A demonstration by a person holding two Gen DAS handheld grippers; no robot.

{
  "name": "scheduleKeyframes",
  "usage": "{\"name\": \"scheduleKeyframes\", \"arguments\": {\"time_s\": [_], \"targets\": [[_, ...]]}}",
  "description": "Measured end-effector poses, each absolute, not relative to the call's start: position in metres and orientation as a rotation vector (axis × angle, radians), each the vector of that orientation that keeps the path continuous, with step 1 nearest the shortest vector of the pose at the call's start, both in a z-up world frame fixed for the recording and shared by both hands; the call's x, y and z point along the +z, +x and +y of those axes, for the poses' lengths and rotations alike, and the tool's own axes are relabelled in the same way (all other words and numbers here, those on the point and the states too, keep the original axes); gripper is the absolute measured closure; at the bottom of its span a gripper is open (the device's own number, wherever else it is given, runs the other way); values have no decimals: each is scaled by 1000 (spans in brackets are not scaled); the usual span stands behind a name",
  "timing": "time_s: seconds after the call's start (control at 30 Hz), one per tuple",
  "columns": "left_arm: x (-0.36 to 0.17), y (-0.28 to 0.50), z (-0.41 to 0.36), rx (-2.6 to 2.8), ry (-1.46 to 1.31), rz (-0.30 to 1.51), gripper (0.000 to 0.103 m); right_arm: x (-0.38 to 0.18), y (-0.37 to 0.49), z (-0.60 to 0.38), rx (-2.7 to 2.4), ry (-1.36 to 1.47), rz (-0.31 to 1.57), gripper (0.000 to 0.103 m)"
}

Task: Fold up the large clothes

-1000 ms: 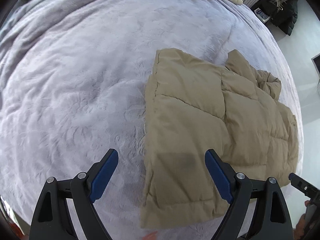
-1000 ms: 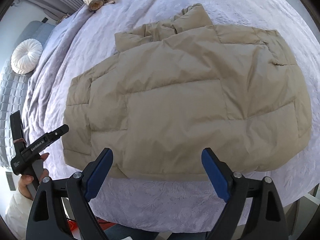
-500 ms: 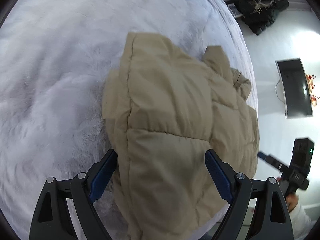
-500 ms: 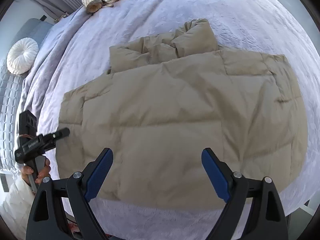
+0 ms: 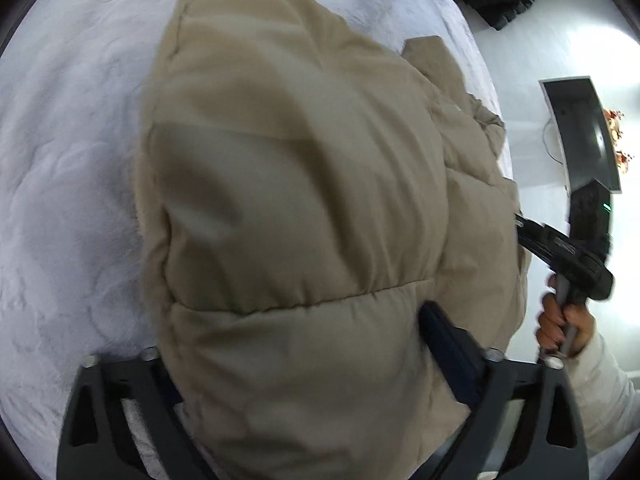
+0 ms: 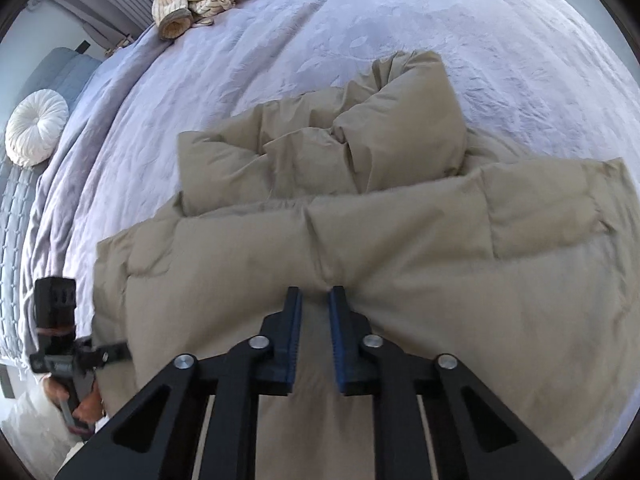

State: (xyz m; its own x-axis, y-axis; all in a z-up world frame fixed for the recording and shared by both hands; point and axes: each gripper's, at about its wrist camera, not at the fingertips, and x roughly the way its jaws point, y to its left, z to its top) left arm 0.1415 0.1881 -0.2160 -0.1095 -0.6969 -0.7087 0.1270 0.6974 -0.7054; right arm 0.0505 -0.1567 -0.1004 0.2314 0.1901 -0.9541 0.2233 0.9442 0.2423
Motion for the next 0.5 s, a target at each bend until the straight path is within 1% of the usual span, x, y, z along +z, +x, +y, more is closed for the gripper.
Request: {"name": "scheduleKeyframes", "arguments": {"time_s": [0.03,0.07,0.1,0.13,0.23,0.37,0.5], "targets": [[-214,142,187,-772,-519,1534,42,-106,53,-158,-21,375,1343,89],[-211,142,188,-786,-544,1534,54,-113,55,-160,-22,385,1342,89],[-205,140,185,-804,-557,1526,59,-118,55,-161,-26,395,1342,92],[-197,138,183,-821,-557,1515,65,-124,57,-163,-27,414,1342,93],[-169,132,173,-882,-602,1482,69,-142,58,-168,-25,460,1339,95],[-116,127,141,-1005,-628,1426,69,-154,60,-173,-19,496,1334,97],[-73,119,95,-1095,-575,1388,69,-160,63,-178,-5,525,1348,98]]}}
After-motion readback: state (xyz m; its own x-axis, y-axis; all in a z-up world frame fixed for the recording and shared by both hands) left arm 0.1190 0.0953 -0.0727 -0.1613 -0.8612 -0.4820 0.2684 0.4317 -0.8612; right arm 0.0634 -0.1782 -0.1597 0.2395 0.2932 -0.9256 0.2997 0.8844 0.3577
